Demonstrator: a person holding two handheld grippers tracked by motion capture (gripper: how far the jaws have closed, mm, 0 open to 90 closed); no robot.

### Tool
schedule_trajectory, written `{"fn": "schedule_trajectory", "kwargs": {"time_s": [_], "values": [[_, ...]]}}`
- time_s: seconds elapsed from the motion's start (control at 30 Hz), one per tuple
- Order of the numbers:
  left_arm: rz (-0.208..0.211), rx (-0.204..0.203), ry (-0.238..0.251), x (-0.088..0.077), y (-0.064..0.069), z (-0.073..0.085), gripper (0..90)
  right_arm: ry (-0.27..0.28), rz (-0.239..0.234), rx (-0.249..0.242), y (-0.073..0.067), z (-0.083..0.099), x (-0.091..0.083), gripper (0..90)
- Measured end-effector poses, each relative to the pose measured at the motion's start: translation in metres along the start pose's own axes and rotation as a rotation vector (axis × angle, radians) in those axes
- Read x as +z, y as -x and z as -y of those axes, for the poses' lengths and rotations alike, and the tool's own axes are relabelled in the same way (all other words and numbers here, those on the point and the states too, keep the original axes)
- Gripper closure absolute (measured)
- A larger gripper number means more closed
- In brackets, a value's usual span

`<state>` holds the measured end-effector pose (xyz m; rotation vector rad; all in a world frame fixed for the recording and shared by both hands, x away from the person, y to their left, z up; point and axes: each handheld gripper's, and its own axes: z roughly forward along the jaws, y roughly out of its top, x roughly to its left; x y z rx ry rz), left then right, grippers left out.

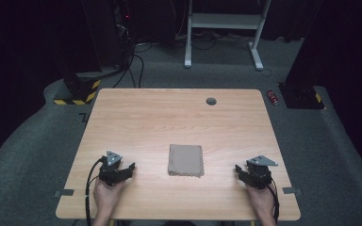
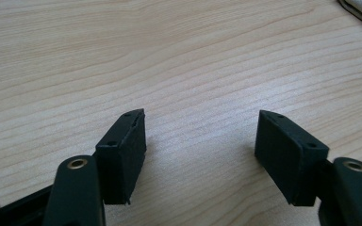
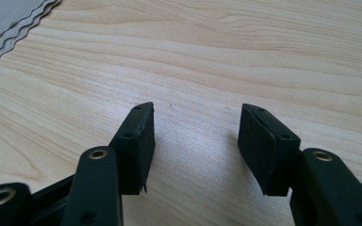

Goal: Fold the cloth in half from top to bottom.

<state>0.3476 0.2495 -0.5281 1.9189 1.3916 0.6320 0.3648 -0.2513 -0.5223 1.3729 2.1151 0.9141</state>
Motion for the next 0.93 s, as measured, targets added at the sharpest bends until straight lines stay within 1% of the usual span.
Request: {"fn": "schedule_trajectory", "kwargs": {"time_s": [0.37, 0.93], "values": [[0.003, 0.002, -0.002, 0.0001, 0.0005, 0.0001, 32.5, -0.004, -0.007, 0.002, 0.0001, -0.0005, 0.001, 41.9], [0.004, 0.003, -0.003, 0.0003, 0.0006, 0.0, 31.8, -0.005, -0.014, -0.005, -0.0001, -0.0007, 0.0013, 39.9]]}}
